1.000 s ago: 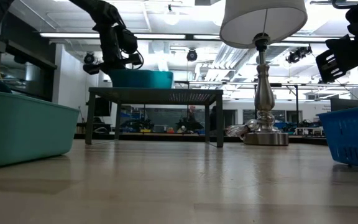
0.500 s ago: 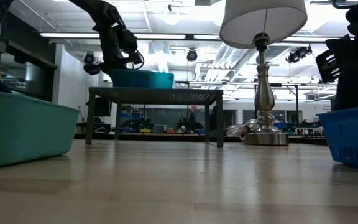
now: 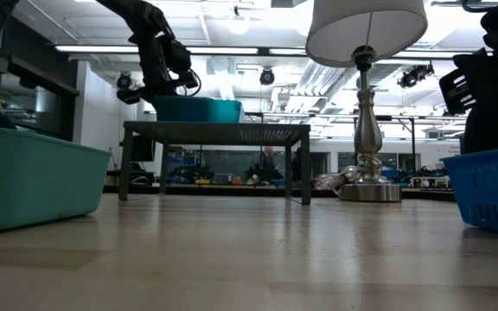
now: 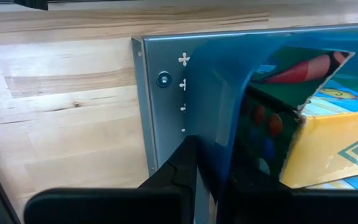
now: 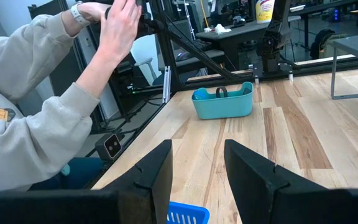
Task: Pick & Place Office Desk Supplies
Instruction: Put the light blue bin with box of crayons on the shelf
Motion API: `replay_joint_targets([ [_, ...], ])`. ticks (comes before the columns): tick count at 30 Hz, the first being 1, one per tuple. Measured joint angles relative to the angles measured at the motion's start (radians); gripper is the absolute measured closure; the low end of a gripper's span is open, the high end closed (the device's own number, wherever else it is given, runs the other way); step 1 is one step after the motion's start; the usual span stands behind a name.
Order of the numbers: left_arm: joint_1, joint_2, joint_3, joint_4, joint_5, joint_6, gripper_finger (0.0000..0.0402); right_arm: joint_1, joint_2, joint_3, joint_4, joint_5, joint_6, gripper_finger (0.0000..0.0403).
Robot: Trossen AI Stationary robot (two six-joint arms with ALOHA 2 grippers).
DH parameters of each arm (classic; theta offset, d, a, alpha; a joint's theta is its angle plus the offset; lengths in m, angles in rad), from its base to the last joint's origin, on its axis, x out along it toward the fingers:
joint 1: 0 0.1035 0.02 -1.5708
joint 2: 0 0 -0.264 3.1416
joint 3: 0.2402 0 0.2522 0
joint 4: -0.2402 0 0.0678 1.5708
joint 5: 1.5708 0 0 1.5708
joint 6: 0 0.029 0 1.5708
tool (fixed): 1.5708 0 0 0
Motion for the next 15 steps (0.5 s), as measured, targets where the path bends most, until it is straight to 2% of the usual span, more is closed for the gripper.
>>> replay_joint_targets([
  [15,0.001,-0.045,0.013,0.005,-0.003,0.007,0.0381,0.000,0.000,0.000,0.000,0.000,0.000,0.0269],
])
